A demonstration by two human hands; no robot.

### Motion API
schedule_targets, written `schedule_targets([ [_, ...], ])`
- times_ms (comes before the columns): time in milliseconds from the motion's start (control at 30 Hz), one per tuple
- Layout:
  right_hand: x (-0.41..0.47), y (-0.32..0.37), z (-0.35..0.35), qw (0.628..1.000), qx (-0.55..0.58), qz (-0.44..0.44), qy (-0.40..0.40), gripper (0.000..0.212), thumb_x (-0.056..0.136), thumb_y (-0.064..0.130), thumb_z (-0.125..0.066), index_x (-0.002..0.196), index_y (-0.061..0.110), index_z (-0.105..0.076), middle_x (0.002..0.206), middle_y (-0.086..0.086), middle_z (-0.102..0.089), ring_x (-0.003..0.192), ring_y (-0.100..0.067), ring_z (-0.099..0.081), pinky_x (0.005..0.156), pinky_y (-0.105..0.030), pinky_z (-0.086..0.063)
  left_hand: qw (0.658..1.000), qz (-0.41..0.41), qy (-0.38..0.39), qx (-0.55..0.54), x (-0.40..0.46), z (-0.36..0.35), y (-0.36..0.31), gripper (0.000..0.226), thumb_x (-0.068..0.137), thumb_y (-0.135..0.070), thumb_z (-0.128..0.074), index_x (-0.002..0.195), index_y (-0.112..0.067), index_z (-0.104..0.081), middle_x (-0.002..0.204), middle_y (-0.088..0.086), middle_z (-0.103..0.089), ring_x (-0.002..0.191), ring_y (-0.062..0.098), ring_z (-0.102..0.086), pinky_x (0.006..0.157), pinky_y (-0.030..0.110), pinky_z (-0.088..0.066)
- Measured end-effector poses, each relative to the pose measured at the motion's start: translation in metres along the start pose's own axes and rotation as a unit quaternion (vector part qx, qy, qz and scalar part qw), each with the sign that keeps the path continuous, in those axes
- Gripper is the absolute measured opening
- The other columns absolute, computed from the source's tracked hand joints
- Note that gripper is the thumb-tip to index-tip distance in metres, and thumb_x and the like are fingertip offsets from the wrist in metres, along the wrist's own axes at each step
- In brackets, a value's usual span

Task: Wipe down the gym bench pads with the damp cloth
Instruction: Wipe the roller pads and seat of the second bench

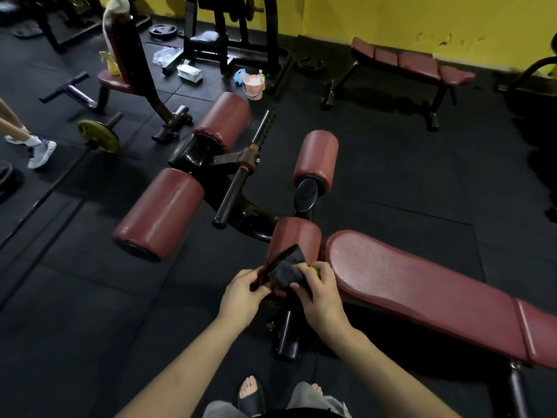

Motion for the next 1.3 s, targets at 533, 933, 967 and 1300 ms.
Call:
schedule_targets([
  [533,0.018,-0.023,0.003,0.998,0.033,-0.021,-0.057,0.034,0.094,0.016,-0.071,0.127,0.01,-0.061,0.113,-0.007,-0.05,0.102,-0.017,-0.052,0.094,-0.029,-0.05,1.0,0.008,-0.001,0.019,-0.002,-0.005,-0.001,0.044,0.104,-0.03,-0.059,0.147,-0.026,-0.055,0.132,-0.009,-0.055,0.12,0.01,-0.054,0.098,0.017,-0.036],
  [933,0.105,-0.057,0.01,0.995,-0.006,-0.071,-0.073,0.036,0.099,0.026,-0.065,0.13,0.008,-0.061,0.124,-0.015,-0.049,0.111,-0.034,-0.049,0.098,-0.049,-0.049,0.999,0.043,-0.008,-0.001,-0.01,-0.01,0.002,0.051,0.104,-0.039,-0.056,0.153,-0.031,-0.046,0.149,-0.003,-0.047,0.136,0.014,-0.048,0.119,0.034,-0.036],
  [967,0.103,-0.057,0.01,0.994,-0.004,-0.078,-0.077,0.037,0.099,0.027,-0.064,0.13,0.007,-0.06,0.125,-0.016,-0.049,0.112,-0.033,-0.049,0.099,-0.05,-0.049,0.999,0.043,-0.006,0.005,-0.009,-0.009,0.002,0.051,0.104,-0.039,-0.056,0.153,-0.031,-0.046,0.149,-0.003,-0.048,0.135,0.014,-0.048,0.117,0.032,-0.037],
  [1300,-0.014,-0.015,0.001,0.998,0.04,0.02,-0.042,0.043,0.088,0.008,-0.076,0.128,0.014,-0.06,0.124,-0.004,-0.048,0.114,-0.021,-0.049,0.103,-0.031,-0.044,0.99,-0.03,-0.056,0.122,-0.019,-0.018,-0.027,0.05,0.103,-0.017,-0.054,0.151,-0.03,-0.05,0.155,-0.011,-0.046,0.141,0.019,-0.04,0.122,0.034,-0.028],
])
Point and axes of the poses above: each hand's wrist, its own x-axis towards the middle knuckle, its own z-axis out of the back of the hand, y = z × x, the point moved 10 cm from there along x, towards the middle knuckle
